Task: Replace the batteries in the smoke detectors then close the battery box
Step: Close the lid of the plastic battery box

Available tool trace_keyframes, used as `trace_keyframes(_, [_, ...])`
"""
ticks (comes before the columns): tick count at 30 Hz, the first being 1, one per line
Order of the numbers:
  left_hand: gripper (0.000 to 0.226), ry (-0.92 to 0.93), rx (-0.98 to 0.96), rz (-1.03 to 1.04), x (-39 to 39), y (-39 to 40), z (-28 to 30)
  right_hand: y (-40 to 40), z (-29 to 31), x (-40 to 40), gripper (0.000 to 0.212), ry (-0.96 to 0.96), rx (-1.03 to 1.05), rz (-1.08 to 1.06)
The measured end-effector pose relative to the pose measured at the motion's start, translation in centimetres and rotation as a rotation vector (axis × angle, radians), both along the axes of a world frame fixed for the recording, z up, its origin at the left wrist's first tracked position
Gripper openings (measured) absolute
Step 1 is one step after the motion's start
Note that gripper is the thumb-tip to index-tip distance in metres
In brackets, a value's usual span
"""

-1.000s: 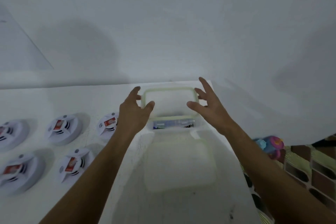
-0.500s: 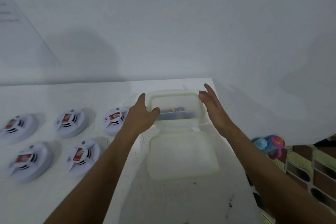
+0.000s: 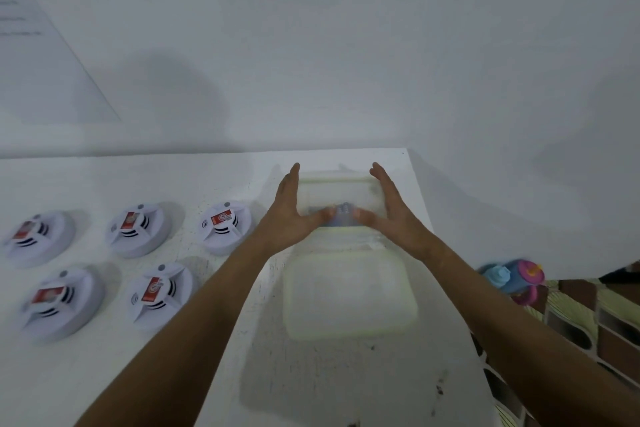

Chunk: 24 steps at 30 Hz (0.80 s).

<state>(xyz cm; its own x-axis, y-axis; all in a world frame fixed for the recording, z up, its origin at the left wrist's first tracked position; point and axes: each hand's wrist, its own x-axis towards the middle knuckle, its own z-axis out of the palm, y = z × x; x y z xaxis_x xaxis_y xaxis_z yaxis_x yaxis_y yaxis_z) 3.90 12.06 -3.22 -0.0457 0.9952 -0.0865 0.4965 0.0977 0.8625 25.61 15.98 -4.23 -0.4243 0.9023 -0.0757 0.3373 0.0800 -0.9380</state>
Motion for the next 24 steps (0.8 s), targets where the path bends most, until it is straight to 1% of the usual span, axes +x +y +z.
trace_keyframes(2, [0.124,0.049,-0.015,-0.118,-0.7,0.1,0.3,0.3,-0.2,0.4,0.119,-0.051,0.019,0.056])
trace_keyframes(4, [0.133,0.173,-0.029,-0.222,-1.2,0.5,0.5,0.7,-0.1,0.5,0.127,-0.095,0.035,0.095])
trace_keyframes(6, [0.134,0.266,-0.025,-0.263,-1.6,1.1,0.4,1.1,0.1,0.5,0.129,-0.118,0.054,0.111])
trace_keyframes(10, [0.132,0.306,-0.011,-0.271,-1.9,2.4,0.2,1.7,0.1,0.5,0.132,-0.133,0.082,0.133])
trace_keyframes(15, [0.130,0.397,0.005,-0.323,-2.2,2.4,-0.4,1.7,-0.3,0.6,0.129,-0.161,0.127,0.144])
trace_keyframes(18, [0.132,0.439,-0.036,-0.360,-2.5,2.5,0.3,2.1,0.0,0.7,0.130,-0.133,0.122,0.135])
trace_keyframes(21, [0.133,0.511,-0.042,-0.369,-2.8,2.9,1.0,2.6,0.0,0.6,0.134,-0.166,0.132,0.172])
trace_keyframes(24, [0.132,0.454,-0.016,-0.375,-2.5,3.0,0.6,2.9,-0.4,0.4,0.137,-0.209,0.149,0.196])
